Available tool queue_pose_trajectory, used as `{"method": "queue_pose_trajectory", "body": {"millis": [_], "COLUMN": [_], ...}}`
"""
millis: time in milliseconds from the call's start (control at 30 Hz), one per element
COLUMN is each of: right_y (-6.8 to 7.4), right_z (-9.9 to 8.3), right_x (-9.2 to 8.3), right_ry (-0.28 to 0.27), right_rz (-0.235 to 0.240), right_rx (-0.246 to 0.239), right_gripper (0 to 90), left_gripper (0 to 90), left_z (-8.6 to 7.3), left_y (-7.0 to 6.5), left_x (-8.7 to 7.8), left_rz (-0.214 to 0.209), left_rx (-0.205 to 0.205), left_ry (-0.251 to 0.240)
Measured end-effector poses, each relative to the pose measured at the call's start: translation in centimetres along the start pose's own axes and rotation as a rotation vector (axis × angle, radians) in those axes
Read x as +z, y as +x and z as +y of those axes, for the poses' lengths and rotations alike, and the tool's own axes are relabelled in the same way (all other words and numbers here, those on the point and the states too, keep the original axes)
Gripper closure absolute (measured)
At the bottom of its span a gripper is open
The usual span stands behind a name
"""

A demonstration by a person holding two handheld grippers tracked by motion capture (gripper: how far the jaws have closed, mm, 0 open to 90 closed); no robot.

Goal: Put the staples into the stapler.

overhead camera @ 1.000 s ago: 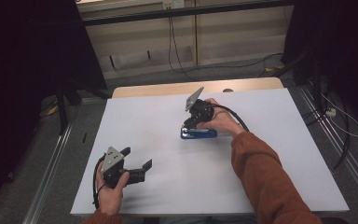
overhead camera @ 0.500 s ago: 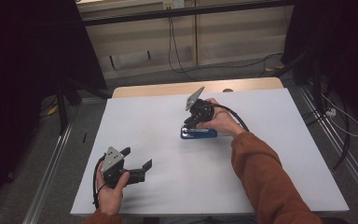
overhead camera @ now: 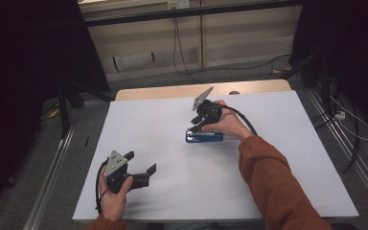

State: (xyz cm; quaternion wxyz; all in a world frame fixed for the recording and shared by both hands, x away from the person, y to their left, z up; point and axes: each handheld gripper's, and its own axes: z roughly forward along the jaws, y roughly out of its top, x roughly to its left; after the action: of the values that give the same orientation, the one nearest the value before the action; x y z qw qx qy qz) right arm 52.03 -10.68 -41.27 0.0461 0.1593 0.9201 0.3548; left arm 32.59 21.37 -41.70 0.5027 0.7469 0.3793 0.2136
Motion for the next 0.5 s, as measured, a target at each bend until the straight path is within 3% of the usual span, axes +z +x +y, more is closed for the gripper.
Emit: {"method": "queue_pose_trajectory", "body": {"millis": [267,433,500], "right_y": [0.0,0.1,0.2], "right_z": [-0.5,-1.0,-1.3], "right_x": [-0.2,-0.6,-0.8], "right_ry": [-0.038,-0.071,-0.088], "right_rz": [-0.046,-0.098,-0.107], "right_rx": [0.075,0.115,0.130], "right_gripper": [28.6,15.7,15.2], "left_gripper": [4.1,4.1,4.1], "left_z": [0.0,0.0,0.0], "left_y": [0.0,0.0,0.0], "left_x": [0.0,0.0,0.0], "left_rz": [0.000,0.000,0.000], "left_rx": [-0.001,0.000,-0.001], "left_ry": [0.000,0.001,0.000]}}
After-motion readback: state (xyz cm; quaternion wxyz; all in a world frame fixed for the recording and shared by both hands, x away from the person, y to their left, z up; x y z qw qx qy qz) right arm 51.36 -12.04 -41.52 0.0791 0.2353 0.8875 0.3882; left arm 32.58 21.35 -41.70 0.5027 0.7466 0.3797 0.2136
